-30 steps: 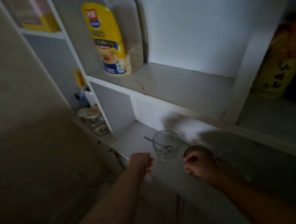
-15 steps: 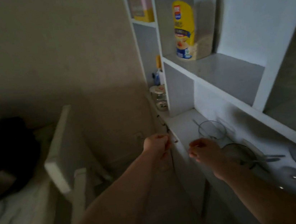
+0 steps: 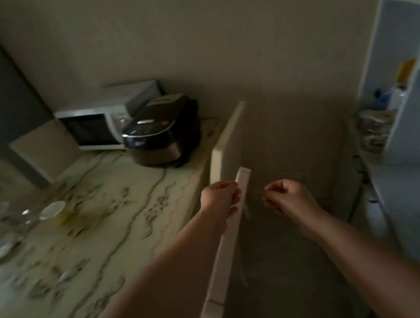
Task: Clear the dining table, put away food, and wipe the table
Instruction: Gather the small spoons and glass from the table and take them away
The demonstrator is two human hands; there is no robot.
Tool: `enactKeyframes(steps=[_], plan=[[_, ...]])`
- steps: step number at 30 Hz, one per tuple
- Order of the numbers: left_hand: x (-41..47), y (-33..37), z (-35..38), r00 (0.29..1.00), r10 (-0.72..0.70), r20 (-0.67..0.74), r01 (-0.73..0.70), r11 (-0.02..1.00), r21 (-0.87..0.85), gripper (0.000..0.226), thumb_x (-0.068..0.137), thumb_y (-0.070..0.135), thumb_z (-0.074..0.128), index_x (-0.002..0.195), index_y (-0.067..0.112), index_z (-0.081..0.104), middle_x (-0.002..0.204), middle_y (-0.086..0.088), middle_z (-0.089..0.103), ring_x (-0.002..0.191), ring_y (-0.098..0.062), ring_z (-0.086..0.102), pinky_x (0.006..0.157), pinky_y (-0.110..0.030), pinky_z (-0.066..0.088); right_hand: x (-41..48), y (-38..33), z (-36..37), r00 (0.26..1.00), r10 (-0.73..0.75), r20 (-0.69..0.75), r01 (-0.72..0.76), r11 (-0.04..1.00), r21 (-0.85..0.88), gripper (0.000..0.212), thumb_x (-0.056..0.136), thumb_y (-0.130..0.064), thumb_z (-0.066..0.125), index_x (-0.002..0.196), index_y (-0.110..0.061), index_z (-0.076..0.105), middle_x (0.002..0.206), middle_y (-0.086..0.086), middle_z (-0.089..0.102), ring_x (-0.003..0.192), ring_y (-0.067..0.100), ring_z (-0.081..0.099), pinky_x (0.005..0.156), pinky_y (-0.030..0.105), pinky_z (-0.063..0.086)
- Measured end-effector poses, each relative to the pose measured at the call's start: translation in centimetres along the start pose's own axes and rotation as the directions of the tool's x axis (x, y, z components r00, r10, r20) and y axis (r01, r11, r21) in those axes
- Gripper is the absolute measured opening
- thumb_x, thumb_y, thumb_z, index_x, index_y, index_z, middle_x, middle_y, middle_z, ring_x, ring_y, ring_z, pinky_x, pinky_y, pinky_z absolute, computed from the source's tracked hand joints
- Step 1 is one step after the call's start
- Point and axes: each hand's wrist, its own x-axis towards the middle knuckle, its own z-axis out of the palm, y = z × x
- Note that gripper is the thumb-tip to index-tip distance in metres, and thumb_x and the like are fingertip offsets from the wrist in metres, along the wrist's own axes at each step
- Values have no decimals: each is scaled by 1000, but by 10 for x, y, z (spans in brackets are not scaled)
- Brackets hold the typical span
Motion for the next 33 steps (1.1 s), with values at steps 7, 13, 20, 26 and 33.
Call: enactKeyframes(steps=[7,13,20,26,33], plan=[[-22,-34,-143,976,-88,-197,55,984,-167,16,95,16,55,82,20,63,75,3,66,65,-9,58,64,-24,44,-44,-22,136,966,7,258,13,997,-78,11,93,-7,56,90,-16,60,92,5,67,79,11,64,60,21,47],[-48,-69,-286,924,-152,-350,83,975,-206,13,95,15,55,88,16,65,73,1,65,61,-10,56,58,-22,43,-101,-14,266,921,44,386,10,990,-138,9,93,-9,56,94,-18,59,92,2,68,81,11,65,69,26,49],[-87,-105,-419,882,-213,-421,124,965,-230,11,96,13,54,94,13,65,77,0,65,64,-11,56,60,-23,44,-164,7,385,873,82,481,26,976,-214,7,93,-11,57,96,-15,61,95,6,70,85,16,67,62,26,49],[-104,-137,-498,838,-257,-481,129,950,-284,13,96,11,52,95,12,65,77,-1,64,64,-11,54,60,-24,42,-201,11,454,832,94,546,41,972,-229,9,94,-8,55,100,-11,60,96,8,69,81,15,64,63,25,46],[-97,-145,-548,789,-312,-530,112,921,-374,13,95,11,53,97,10,66,83,-4,68,69,-14,57,60,-25,45,-201,11,500,805,104,584,73,960,-272,10,93,-8,54,100,-13,60,97,7,69,84,15,65,67,26,48]])
